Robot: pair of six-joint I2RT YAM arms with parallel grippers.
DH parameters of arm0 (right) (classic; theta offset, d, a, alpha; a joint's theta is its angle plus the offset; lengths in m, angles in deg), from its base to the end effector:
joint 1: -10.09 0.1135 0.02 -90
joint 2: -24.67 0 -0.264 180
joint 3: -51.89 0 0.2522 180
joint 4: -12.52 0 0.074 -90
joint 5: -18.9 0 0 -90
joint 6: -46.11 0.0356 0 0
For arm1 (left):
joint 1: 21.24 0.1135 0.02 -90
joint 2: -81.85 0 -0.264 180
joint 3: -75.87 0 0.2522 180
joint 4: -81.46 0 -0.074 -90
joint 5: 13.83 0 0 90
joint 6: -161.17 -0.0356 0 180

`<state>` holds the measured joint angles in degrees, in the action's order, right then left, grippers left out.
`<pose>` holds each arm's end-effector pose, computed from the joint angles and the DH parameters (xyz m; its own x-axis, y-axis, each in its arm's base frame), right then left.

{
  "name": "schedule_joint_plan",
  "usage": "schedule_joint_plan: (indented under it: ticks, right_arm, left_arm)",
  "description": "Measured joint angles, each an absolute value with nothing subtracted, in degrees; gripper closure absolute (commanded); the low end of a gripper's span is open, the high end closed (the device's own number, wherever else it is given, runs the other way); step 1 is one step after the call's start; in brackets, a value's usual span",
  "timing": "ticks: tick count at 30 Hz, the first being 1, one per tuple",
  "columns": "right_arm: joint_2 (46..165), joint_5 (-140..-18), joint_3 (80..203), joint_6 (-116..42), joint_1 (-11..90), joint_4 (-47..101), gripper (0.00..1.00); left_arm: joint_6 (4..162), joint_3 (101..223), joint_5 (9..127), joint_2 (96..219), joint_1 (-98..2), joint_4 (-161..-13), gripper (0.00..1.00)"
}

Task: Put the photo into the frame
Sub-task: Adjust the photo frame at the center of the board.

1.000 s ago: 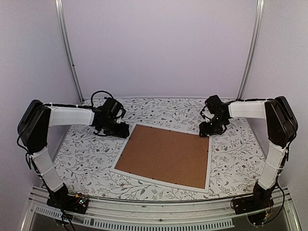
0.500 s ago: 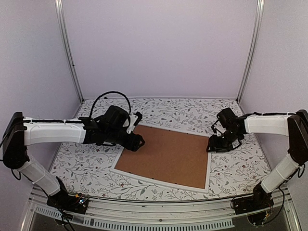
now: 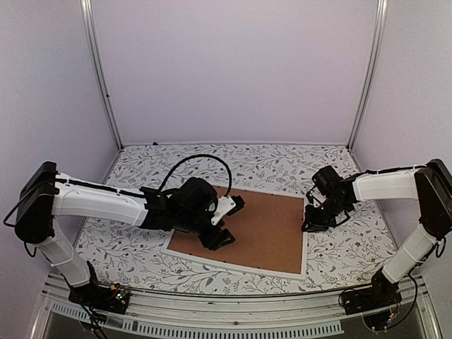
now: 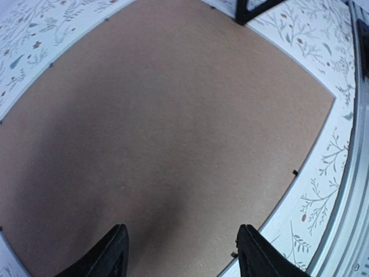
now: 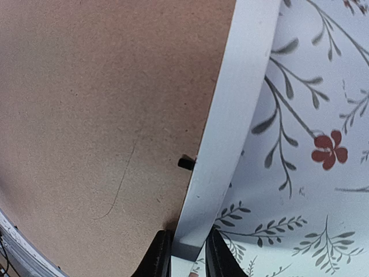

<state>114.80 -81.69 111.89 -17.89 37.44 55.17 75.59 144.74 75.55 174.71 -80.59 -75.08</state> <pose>0.2377 0.1303 0.1468 -0.9817 -0.0226 -0.1891 -0.0774 0.9546 0.2876 0.1718 -0.2907 0.1939 -0.4410 0.5931 -0.6736 0.8325 0.5508 -0.0601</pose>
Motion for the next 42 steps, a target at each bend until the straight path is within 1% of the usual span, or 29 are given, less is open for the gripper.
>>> schedule_joint_plan:
  ticks: [2,6,8,12,16,22,25,27,29,33,38,42]
  right_arm:
    - [116.5,-80.9,113.9,-17.7,37.3,55.4,0.88]
    - [120.7,-80.1,118.6,-19.5,35.8,55.4,0.89]
    - [123.3,-79.8,121.8,-21.2,34.6,55.8,0.85]
    - [128.5,-78.6,128.7,-24.8,32.6,56.7,0.71]
    - [130.2,-77.4,133.5,-27.4,32.0,56.9,0.61]
    - [128.2,-77.0,132.5,-28.6,32.0,57.1,0.59]
    - [125.6,-76.9,129.0,-28.5,32.0,57.1,0.58]
    - [123.6,-76.9,126.4,-28.3,32.0,57.2,0.58]
    - [122.1,-76.9,124.3,-28.2,32.0,57.2,0.58]
    - [119.5,-77.0,120.4,-27.7,32.0,57.2,0.58]
    - [116.9,-78.1,117.9,-27.1,32.0,57.1,0.54]
    - [114.7,-79.9,117.3,-26.9,31.7,57.1,0.50]
  left_arm:
    - [73.6,145.8,73.9,176.5,-81.9,-74.9,0.35]
    - [69.1,148.8,71.4,180.4,-84.7,-74.2,0.35]
    - [67.5,150.2,70.5,182.1,-86.0,-73.6,0.35]
    - [65.0,153.5,69.2,185.6,-87.9,-72.5,0.35]
    - [62.6,159.1,69.1,190.3,-88.9,-70.9,0.36]
    - [59.0,166.7,69.8,197.8,-90.5,-68.1,0.41]
    - [57.8,169.0,70.2,200.7,-90.7,-66.5,0.48]
    - [57.1,170.1,70.4,201.9,-90.7,-65.2,0.55]
    - [56.5,171.4,70.6,202.5,-90.7,-64.4,0.63]
    - [55.8,173.2,71.4,203.8,-90.7,-63.6,0.82]
    - [55.9,173.4,72.8,203.8,-91.0,-63.5,0.99]
    - [56.2,173.4,74.2,203.7,-91.4,-63.5,1.00]
